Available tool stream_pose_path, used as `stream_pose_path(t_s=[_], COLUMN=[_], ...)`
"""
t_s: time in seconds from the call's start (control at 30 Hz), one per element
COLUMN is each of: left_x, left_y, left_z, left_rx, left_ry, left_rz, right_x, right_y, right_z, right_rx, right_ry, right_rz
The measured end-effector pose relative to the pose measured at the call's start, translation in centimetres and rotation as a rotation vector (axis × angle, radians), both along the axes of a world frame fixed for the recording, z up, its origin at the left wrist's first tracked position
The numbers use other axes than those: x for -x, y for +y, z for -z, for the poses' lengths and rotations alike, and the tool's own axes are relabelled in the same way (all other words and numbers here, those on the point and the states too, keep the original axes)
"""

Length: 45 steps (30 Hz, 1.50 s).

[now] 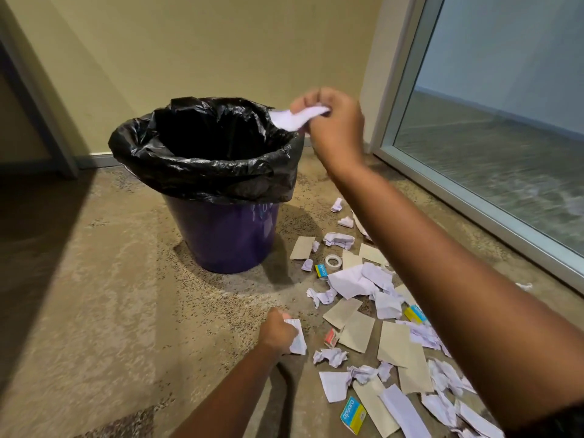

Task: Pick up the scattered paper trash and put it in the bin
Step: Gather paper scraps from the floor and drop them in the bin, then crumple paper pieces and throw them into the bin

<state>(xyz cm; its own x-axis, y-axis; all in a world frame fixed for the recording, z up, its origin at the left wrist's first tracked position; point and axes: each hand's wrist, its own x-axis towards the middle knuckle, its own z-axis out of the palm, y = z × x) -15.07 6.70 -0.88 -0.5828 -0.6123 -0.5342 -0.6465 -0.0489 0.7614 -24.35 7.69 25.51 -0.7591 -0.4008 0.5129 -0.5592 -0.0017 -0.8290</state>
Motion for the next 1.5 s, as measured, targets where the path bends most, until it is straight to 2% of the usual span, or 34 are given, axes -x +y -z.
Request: stream_pose_path(t_s=[0.1, 0.2, 0.27, 0.37, 0.5, 0.57, 0.63, 0.73, 0.8, 0.87, 0.97, 1.03, 1.13, 1.3, 1.5], left_x=[-0.5, -0.8, -0.8, -0.8, -0.7, -0.5, -0.1, 0.3, 0.5, 0.5, 0.2, 0.1, 0.0, 0.2, 0.3], left_y=[-0.6, -0.8, -0.8, 0.0, 1.8, 2.8, 3.8, 4.8, 5.3, 5.8, 6.7, 7.3, 8.2, 8.7, 7.0], left_z=[-0.1, -0.7, -0.8, -1.0, -0.7, -0.7, -0.9, -0.9, -1.0, -0.8, 0.0, 0.5, 0.6, 0.5, -1.0], left_rx=[0.012, 0.093, 0.153, 0.201, 0.278, 0.305, 0.373, 0.501, 0.548, 0.625, 0.747, 0.726, 0.639, 0.556, 0.534], left_ry=[0.042, 0.021, 0.013, 0.001, -0.051, -0.1, -0.158, -0.292, -0.319, -0.296, -0.212, -0.15, -0.07, -0.001, 0.002], left_rz=[-0.025, 0.021, 0.068, 0.183, 0.48, 0.638, 0.807, 0.998, 1.034, 1.024, 0.967, 0.912, 0.807, 0.696, 0.588], right_x=[0.4, 0.6, 0.2, -0.3, -0.1, 0.5, 1.3, 1.9, 1.5, 0.7, -0.2, -0.6, -1.5, -2.0, -2.3], right_y=[-5.8, -9.2, -9.2, -6.8, -0.8, 3.1, 7.3, 13.6, 17.2, 19.5, 20.8, 20.8, 19.9, 18.5, 17.6], right_z=[-2.6, -1.6, -0.4, 1.2, 5.2, 8.7, 13.3, 19.5, 21.6, 22.5, 23.2, 24.1, 25.3, 26.9, 24.7], right_rx=[-0.058, -0.379, -0.474, -0.436, -0.273, -0.326, -0.506, -0.958, -1.241, -1.371, -1.348, -1.321, -1.31, -1.079, -0.823], right_ry=[0.147, 0.174, 0.142, 0.132, 0.149, 0.075, -0.023, -0.139, -0.255, -0.402, -0.557, -0.581, -0.505, -0.356, -0.411], right_rz=[-0.002, -0.045, -0.122, -0.159, -0.07, 0.002, 0.051, 0.108, 0.111, 0.061, 0.019, 0.021, 0.004, 0.092, 0.133])
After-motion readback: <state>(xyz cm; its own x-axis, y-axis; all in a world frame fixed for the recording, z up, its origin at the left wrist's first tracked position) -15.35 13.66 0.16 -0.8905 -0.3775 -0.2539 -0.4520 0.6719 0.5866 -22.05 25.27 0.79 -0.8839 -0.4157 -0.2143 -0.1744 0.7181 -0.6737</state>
